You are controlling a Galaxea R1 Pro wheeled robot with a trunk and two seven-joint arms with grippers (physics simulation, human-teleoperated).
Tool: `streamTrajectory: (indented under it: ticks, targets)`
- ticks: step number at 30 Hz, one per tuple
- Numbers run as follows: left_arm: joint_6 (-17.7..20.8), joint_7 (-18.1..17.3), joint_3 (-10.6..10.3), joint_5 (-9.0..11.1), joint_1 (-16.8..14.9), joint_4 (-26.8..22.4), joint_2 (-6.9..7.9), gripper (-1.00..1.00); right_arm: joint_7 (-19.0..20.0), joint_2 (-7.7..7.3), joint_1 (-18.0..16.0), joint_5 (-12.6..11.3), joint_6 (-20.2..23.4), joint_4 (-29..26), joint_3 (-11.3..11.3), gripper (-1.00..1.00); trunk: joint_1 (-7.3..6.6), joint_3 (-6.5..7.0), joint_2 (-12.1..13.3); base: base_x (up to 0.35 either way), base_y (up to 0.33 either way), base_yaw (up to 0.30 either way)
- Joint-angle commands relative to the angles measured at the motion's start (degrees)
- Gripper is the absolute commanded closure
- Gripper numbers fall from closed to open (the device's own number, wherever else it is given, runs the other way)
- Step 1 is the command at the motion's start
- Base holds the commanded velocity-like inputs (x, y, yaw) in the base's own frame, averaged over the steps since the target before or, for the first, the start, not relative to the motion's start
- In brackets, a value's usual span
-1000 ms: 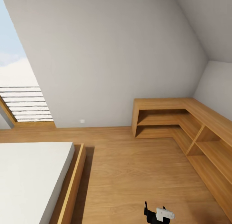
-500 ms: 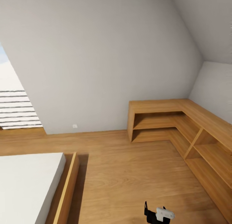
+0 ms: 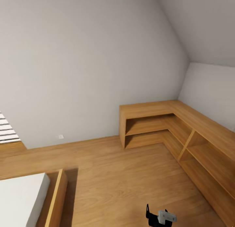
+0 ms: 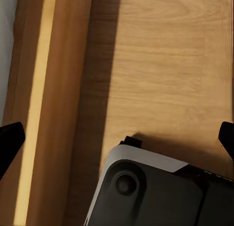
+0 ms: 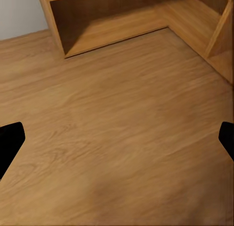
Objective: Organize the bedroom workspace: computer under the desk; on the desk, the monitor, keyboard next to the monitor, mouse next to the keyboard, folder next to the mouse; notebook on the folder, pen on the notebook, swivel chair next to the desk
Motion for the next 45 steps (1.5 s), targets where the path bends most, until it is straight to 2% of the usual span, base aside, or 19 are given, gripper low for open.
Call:
streamTrajectory:
  ticks: [1, 22, 45]
  targets:
    - [-0.2, 0.4, -0.6, 0.4, 0.0, 0.0, 0.03, -1.00, -0.5, 0.01, 0.0, 0.0, 0.0, 0.0, 0.5, -1.00, 0.07, -0.11, -0.1, 0.329, 0.071, -0.248]
    - [-0.2, 0.4, -0.8, 0.4, 0.0, 0.0, 0.03, -1.00, -0.5, 0.10, -0.1, 0.0, 0.7, -0.1, 0.5, -1.00, 0.07, -0.10, -0.1, 0.329, 0.093, -0.217]
    - [-0.2, 0.4, -0.8, 0.4, 0.0, 0.0, 0.03, -1.00, 1.1, 0.03, 0.0, 0.1, 1.9, -0.1, 0.5, -1.00, 0.07, -0.10, -0.1, 0.324, 0.165, -0.247]
